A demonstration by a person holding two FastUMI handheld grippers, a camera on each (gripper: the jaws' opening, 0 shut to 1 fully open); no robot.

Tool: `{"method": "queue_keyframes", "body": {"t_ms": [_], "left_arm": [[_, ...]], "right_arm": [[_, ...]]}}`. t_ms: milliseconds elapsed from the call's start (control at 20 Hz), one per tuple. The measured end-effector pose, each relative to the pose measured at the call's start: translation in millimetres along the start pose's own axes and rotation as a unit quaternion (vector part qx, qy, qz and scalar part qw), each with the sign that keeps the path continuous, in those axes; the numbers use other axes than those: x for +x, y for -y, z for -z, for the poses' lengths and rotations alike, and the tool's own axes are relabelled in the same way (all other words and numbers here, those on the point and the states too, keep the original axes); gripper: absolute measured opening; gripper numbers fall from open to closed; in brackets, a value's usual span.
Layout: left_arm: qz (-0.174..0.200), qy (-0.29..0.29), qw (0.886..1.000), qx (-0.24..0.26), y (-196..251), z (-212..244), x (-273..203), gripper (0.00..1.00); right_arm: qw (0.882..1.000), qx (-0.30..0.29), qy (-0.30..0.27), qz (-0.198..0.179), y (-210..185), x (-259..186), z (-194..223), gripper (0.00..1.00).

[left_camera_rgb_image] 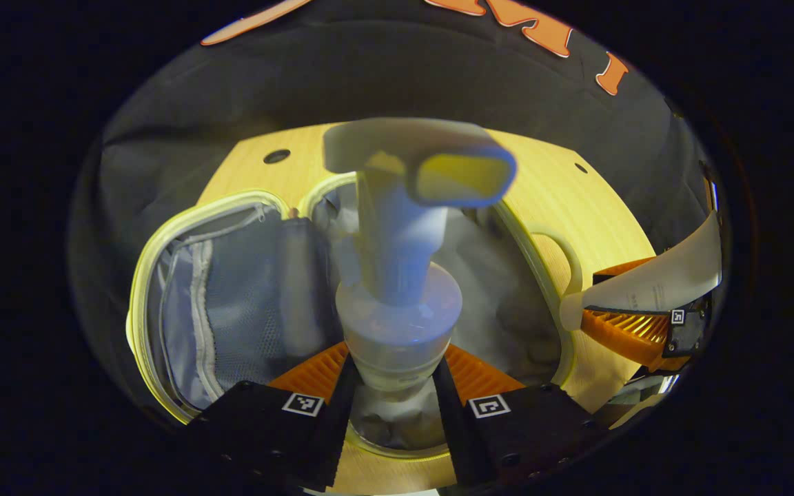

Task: First open the suitcase, pack the skin care products into it, and then close the suitcase.

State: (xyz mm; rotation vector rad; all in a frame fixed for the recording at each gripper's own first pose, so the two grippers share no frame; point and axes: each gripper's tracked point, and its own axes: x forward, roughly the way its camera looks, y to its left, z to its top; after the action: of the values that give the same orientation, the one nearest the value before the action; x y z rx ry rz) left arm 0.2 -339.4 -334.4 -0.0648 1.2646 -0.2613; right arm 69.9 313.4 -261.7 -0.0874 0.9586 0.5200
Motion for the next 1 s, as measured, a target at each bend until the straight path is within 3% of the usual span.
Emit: {"method": "queue_keyframes", "body": {"t_ms": [100, 250, 300, 350, 400, 500, 800, 1000], "left_arm": [[-0.007, -0.032, 0.999, -0.01, 2, 7, 8, 0.62], [0.028, -0.064, 0.995, -0.072, 17, 15, 17, 0.62], [0.017, -0.082, 0.993, -0.086, 9, 20, 26, 0.61], [0.009, -0.097, 0.991, -0.09, 6, 22, 29, 0.62], [0.0, -0.105, 0.99, -0.093, 5, 22, 31, 0.62], [-0.019, -0.12, 0.987, -0.101, 5, 24, 36, 0.62], [-0.034, -0.054, 0.991, -0.117, -2, 10, 3, 0.69], [-0.08, 0.017, 0.988, -0.129, -27, 9, -51, 0.69]], "right_arm": [[1.0, 0.006, -0.006, -0.001, -1, 6, -5, 0.46], [0.999, 0.027, -0.021, -0.017, -6, -1, -8, 0.46], [0.999, 0.036, -0.03, -0.023, -8, 0, -7, 0.41], [0.998, 0.039, -0.04, -0.027, -8, 0, -5, 0.46], [0.998, 0.039, -0.043, -0.024, -7, 2, -6, 0.41], [0.997, 0.042, -0.058, -0.024, -8, 7, -5, 0.41], [0.994, 0.064, -0.079, -0.043, -5, 10, -2, 0.41], [0.991, 0.075, -0.1, -0.054, -10, 8, -1, 0.41]]}}
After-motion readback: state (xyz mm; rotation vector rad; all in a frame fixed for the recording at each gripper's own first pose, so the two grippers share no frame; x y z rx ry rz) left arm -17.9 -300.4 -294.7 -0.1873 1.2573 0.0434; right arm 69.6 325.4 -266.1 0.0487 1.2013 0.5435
